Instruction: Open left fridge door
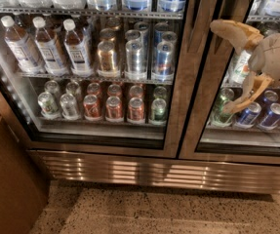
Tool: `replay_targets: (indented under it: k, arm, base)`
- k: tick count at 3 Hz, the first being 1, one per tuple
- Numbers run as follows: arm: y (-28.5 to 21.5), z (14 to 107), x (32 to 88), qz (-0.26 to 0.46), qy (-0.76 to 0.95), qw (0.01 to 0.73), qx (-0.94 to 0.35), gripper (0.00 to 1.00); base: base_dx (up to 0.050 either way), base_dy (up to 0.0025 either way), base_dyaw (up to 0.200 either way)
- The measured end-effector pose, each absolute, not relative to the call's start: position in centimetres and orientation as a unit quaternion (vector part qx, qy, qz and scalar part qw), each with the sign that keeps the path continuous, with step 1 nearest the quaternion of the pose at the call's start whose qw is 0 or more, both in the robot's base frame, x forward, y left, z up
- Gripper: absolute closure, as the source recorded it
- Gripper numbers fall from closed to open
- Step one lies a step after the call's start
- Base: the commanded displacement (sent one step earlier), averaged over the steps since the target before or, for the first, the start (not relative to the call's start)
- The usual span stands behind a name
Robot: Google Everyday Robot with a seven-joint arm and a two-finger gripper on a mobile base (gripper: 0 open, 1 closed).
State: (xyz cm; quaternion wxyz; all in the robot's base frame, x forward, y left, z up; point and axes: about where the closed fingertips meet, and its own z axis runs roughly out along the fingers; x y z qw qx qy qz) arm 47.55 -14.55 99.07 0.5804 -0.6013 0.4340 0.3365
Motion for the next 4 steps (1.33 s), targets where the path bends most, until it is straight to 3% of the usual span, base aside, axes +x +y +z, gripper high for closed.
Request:
replay_targets:
  k: [2,4]
  arm:
    - [-15.0,99.7,47.4,0.321,0.416,0.647,-0.552,0.0]
    - [-13.4,100.6,48.5,0.309,0.422,0.642,-0.56,0.0]
  base:
    - [0.0,0.0,0.0]
    - [0.0,0.0,0.0]
